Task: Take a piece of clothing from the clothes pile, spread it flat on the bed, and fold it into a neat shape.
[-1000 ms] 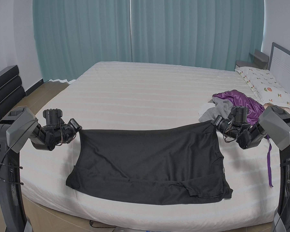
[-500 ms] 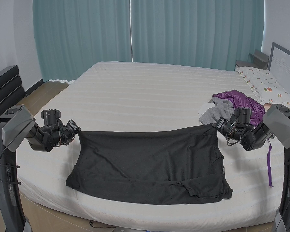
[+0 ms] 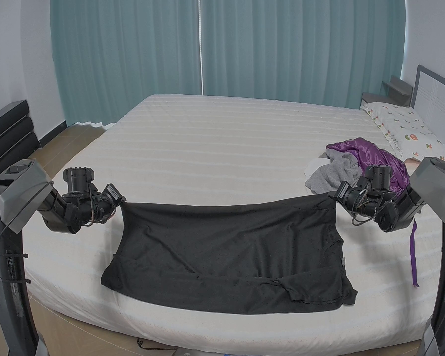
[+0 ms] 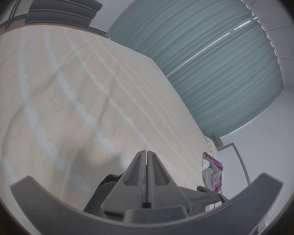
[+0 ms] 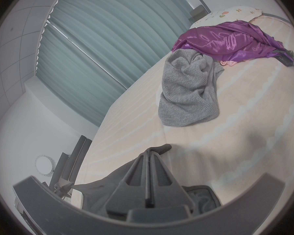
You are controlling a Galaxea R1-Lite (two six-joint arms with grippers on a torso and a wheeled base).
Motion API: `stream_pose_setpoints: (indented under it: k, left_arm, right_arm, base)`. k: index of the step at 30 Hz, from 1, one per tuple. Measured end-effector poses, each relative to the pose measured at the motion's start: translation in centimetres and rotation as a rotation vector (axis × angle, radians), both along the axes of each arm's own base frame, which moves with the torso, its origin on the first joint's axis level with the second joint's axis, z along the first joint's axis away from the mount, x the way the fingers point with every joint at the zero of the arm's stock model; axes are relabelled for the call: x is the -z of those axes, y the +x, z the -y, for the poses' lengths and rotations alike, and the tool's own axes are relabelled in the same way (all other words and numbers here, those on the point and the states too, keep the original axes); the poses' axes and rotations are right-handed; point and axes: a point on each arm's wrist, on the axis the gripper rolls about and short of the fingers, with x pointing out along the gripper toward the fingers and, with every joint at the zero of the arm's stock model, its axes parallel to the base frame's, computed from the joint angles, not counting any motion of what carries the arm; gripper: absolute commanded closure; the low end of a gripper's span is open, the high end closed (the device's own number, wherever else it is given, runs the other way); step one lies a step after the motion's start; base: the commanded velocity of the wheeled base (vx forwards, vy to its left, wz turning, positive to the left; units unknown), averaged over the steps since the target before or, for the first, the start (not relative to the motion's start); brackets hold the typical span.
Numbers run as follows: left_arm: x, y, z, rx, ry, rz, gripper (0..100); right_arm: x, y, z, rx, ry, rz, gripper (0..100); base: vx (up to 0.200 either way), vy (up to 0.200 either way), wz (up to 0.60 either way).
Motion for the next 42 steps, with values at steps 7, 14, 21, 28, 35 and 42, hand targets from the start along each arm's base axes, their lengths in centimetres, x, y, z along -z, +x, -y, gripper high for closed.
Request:
stream_pose_setpoints:
  k: [7,14,21,28,35,42]
  left_arm:
    - [-0.7,-1.0,0.2,0.007,0.006,-0.006,100]
    - [-0.9,-2.1,0.4,0.024,0.032,-0.018,100]
    - [-1.0,-3.4,0.2,0.025,0.043,-0.039,100]
    - [-0.1,-5.4,0.2,0.038,0.063,-0.087,100]
    - [0.8,-7.4,-0.3,0.027,0.068,-0.098,100]
    - [1.9,-9.2,-0.5,0.036,0.089,-0.135,100]
  right_arm:
    - [0.0,-1.3,0.4,-0.013,0.008,-0.027,100]
    - [-0.4,-3.2,0.9,-0.044,0.025,-0.047,100]
    - [-0.3,-5.8,1.4,-0.083,0.007,-0.089,100]
    - [0.7,-7.6,1.5,-0.110,-0.033,-0.136,100]
    - [1.8,-9.2,1.5,-0.140,-0.060,-0.187,100]
    - [2.5,-10.7,1.4,-0.170,-0.064,-0.174,100]
  base:
    - [0.000,0.000,0.00]
    - [0.000,0.000,0.00]
    - [0.000,0.000,0.00]
    - [0.000,0.000,0.00]
    - [0.000,0.000,0.00]
    - [0.000,0.000,0.00]
